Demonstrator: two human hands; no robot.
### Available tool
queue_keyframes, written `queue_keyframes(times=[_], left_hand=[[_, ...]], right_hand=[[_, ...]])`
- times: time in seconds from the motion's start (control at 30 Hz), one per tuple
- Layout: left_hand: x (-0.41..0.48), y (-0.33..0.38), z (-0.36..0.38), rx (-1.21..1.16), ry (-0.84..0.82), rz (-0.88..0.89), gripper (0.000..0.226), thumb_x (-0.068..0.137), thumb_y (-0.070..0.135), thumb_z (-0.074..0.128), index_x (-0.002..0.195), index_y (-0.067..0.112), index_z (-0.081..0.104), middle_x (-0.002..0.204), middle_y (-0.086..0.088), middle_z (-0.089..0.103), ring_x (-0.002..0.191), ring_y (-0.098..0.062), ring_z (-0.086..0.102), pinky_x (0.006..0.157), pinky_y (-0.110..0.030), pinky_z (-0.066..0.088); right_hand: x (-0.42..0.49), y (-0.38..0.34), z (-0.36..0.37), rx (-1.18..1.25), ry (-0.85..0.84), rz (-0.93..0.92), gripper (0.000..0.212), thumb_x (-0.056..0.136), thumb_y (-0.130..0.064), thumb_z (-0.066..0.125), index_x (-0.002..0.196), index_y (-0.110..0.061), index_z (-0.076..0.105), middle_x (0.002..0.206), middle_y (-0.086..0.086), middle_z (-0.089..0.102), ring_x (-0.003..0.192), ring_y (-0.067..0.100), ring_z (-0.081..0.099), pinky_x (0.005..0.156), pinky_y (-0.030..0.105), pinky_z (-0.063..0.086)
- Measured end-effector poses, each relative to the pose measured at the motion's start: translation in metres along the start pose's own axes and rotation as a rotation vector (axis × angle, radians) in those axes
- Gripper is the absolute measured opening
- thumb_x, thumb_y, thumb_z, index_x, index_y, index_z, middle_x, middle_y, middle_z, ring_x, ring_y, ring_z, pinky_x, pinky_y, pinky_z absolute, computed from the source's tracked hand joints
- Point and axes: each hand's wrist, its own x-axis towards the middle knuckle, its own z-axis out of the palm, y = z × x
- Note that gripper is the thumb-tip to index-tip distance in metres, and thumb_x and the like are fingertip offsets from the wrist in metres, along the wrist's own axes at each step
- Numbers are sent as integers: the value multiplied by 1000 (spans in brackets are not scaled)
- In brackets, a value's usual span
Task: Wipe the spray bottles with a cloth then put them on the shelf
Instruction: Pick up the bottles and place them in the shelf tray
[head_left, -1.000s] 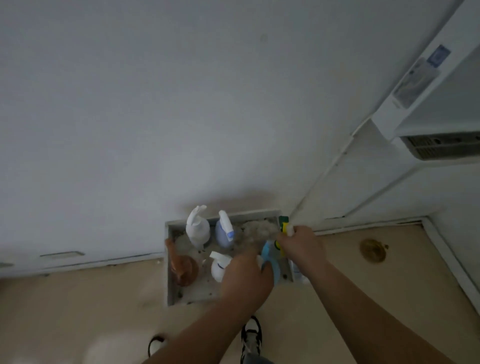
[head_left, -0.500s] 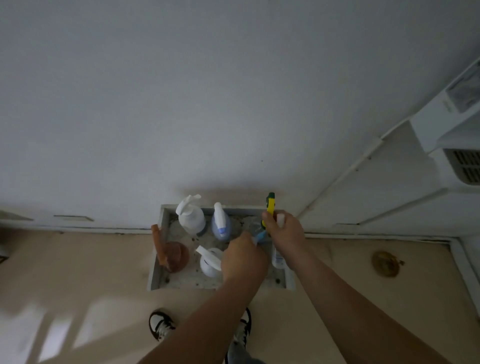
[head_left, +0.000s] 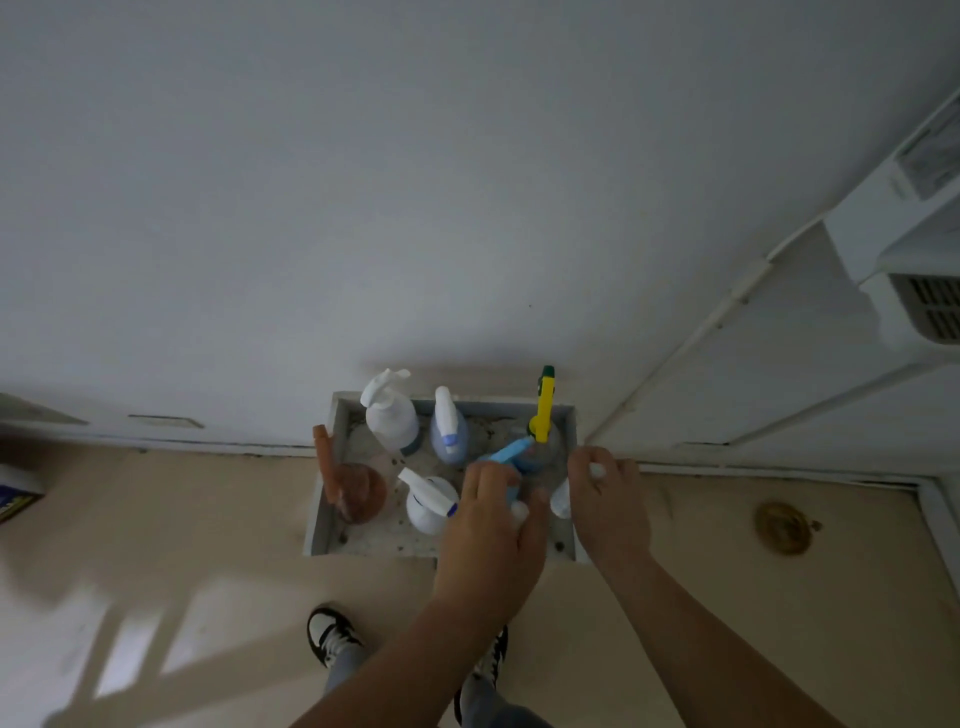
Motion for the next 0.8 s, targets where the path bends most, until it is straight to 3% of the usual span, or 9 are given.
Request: queue_keyframes(times=[0.07,0.13,0.23,0.3,0.37,0.47,0.6,0.7,0.8], left_hand=[[-8,-12,6,13,-84,26,28,102,40,51,80,24,48,79,7,52,67,-10,52,55,-19,43],[-8,-22,18,84,-169,-10,38,103,49,42,74,24,46,75,4,51,65,-10,51,61,-35,50],[-2,-36,35,349,-248,48,53,101,61,24,83,25,59,87,4,56,84,-17,55,71,-39,53],[-1,-49,43,489,-313,67,59,100,63,13,95,30,63,95,6,55,91,-16,54,68,-36,51],[1,-63,54,548,-391,58,58,100,63,9,107,37,60,102,8,55,95,-16,57,63,-33,47],[7,-69,57,390,-399,-104,50,97,67,30,106,34,66,110,6,52,93,-19,62,72,-35,53],[14,-69,61,307,-362,-217,34,99,51,54,115,26,71,124,1,54,103,-22,63,88,-40,55],[19,-68,66,281,-353,-273,29,99,38,58,121,22,68,130,-2,52,106,-23,62,92,-37,54],[24,-67,71,297,-368,-269,24,98,25,59,121,22,67,128,-3,58,107,-22,64,93,-32,53]], right_hand=[[1,-9,1,101,-28,96,40,104,-30,32,96,-12,67,100,15,70,86,39,60,72,35,36],[0,-6,9,-2,57,102,48,105,-51,38,76,-22,62,88,12,71,91,36,62,75,37,42],[-6,-16,5,83,-31,217,42,105,-53,49,84,-20,64,84,8,69,82,26,67,75,40,58],[-11,-17,4,159,-98,316,32,104,-48,54,90,-19,62,84,7,68,75,23,67,69,39,60],[-11,-10,8,188,-140,305,19,103,-44,60,95,-28,64,95,8,72,84,22,70,79,46,62],[-5,-2,14,157,-181,269,20,101,-46,62,111,-31,68,116,5,71,101,22,69,90,48,61],[6,2,14,99,-243,313,30,105,-37,54,132,-26,62,129,9,67,107,28,68,91,52,61],[9,2,10,51,-218,303,39,105,-32,54,143,-22,59,140,8,63,114,25,63,82,38,58],[7,-4,3,-42,-180,228,41,102,-29,61,142,-16,60,141,9,63,124,28,60,94,32,49]])
